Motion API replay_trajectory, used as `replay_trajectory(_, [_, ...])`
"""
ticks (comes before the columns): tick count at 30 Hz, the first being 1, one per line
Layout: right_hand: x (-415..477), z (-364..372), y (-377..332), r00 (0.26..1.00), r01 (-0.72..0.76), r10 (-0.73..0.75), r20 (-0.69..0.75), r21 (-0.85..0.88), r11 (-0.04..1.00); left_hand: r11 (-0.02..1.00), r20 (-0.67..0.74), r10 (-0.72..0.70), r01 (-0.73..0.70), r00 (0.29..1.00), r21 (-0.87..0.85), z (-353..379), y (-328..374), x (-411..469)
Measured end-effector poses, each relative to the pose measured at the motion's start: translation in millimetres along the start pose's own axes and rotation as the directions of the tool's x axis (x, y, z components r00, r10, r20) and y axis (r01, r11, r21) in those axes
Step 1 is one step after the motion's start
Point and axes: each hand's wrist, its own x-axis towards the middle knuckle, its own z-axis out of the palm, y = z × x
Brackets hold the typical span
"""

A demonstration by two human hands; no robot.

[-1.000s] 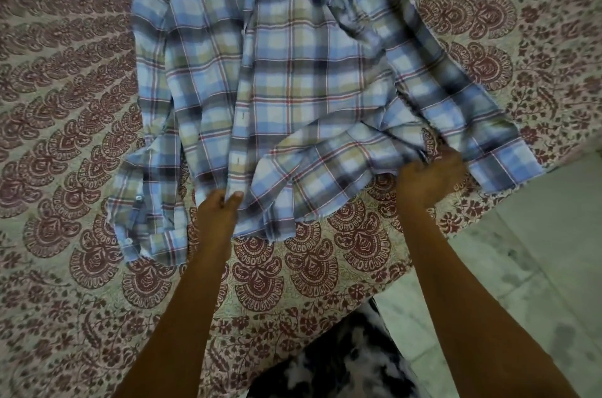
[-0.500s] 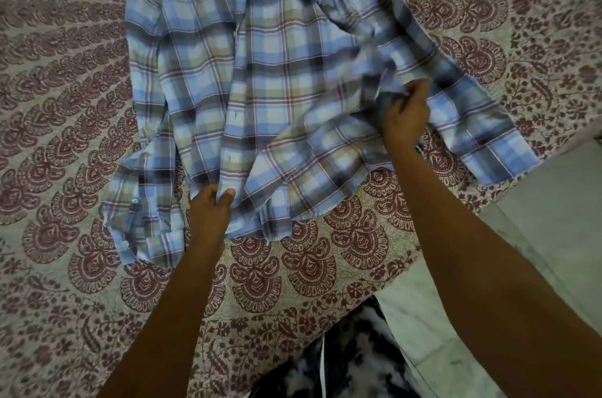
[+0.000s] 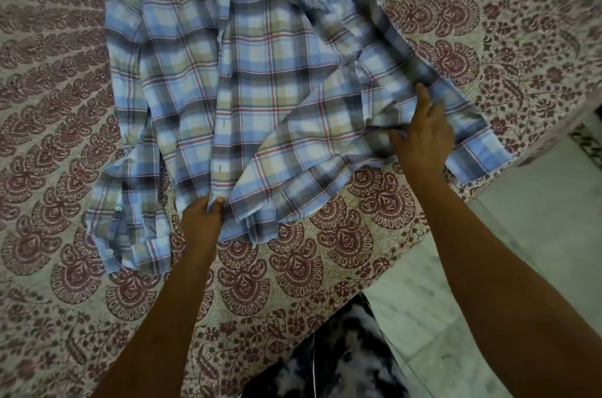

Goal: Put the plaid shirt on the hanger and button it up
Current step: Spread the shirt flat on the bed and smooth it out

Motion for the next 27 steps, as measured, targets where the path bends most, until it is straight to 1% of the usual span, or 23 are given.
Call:
replay_trajectory(2, [-0.8,7.4,-6.4,0.99,0.134,-0.134,-0.033,-0.014,0.991,1.0,0.001,0.005,-0.005,1.0,0.018,0.8,0.6,0.6])
replay_trajectory(4, [-0.7,16.3,-18.6,0.961,0.276,-0.276,0.008,-0.06,0.959,1.0,0.0,0.013,-0.013,1.0,0.019,1.7,1.4,0.4])
replay_trajectory(5, [0.4,20.2,-25.3,0.954,0.298,-0.296,0.043,-0.056,0.953,1.0,0.004,0.019,-0.019,1.0,0.02,2.0,1.7,0.4])
replay_trajectory(6, [2.1,23.8,-31.6,0.958,0.271,-0.268,0.098,-0.016,0.962,0.999,0.007,0.023,-0.024,1.0,0.021,2.5,2.1,0.1])
replay_trajectory(8, [3.7,30.6,-41.3,0.965,0.141,-0.15,0.214,0.058,0.988,0.999,0.011,0.037,-0.038,0.999,0.016,2.3,3.6,-1.1])
replay_trajectory(9, [4.2,33.7,-43.8,0.966,0.109,-0.119,0.229,0.056,0.992,0.999,0.01,0.051,-0.051,0.999,0.016,1.7,3.8,-1.2])
replay_trajectory(12, [12.4,39.4,-51.5,0.97,0.086,-0.082,0.231,-0.007,0.996,0.993,0.006,0.113,-0.113,0.994,0.045,0.3,2.4,0.3])
replay_trajectory(14, [20.2,39.0,-57.1,0.965,0.04,-0.029,0.262,-0.037,0.999,0.99,0.005,0.128,-0.128,0.992,0.062,1.4,-0.3,2.5])
replay_trajectory(16, [26.2,39.2,-58.9,0.964,0.002,0.002,0.267,-0.014,1.0,0.99,0.011,0.124,-0.125,0.992,0.06,3.6,-2.5,4.4])
replay_trajectory(17, [27.6,39.3,-57.5,0.97,-0.016,0.002,0.241,0.055,0.998,0.991,0.021,0.125,-0.126,0.992,0.054,5.3,-3.6,6.0])
replay_trajectory(18, [26.7,37.8,-56.5,0.985,-0.028,-0.004,0.173,0.184,0.982,0.99,0.032,0.128,-0.129,0.991,0.055,6.4,-3.6,6.6])
replay_trajectory(19, [24.3,33.7,-55.1,0.997,-0.036,0.01,0.076,0.351,0.936,0.99,0.039,0.125,-0.127,0.991,0.065,7.9,-4.7,7.8])
replay_trajectory(20, [21.3,27.4,-52.7,0.998,-0.048,0.065,-0.016,0.508,0.86,0.99,0.046,0.122,-0.125,0.992,0.072,10.2,-5.6,8.5])
replay_trajectory(21, [17.3,18.1,-50.9,0.985,-0.071,0.152,-0.077,0.627,0.776,0.991,0.05,0.114,-0.117,0.992,0.065,13.2,-6.9,9.1])
replay_trajectory(22, [13.2,10.1,-47.3,0.964,-0.097,0.241,-0.111,0.697,0.71,0.994,0.052,0.1,-0.102,0.994,0.042,15.8,-7.1,8.1])
replay_trajectory(24, [6.0,-2.0,-36.0,0.909,-0.128,0.383,-0.165,0.763,0.633,0.996,0.067,0.084,-0.085,0.994,0.01,23.0,-3.9,4.4])
replay_trajectory(25, [1.7,-5.6,-28.7,0.89,-0.151,0.424,-0.168,0.769,0.622,0.995,0.088,0.092,-0.095,0.992,0.023,25.9,-1.8,2.1])
replay_trajectory(26, [-3.2,-5.7,-19.1,0.885,-0.179,0.438,-0.161,0.749,0.638,0.991,0.111,0.113,-0.12,0.987,0.054,29.0,0.9,-0.2])
replay_trajectory(27, [-9.2,-3.6,-9.7,0.895,-0.21,0.421,-0.144,0.698,0.684,0.983,0.127,0.141,-0.154,0.982,0.095,31.6,2.2,-1.6])
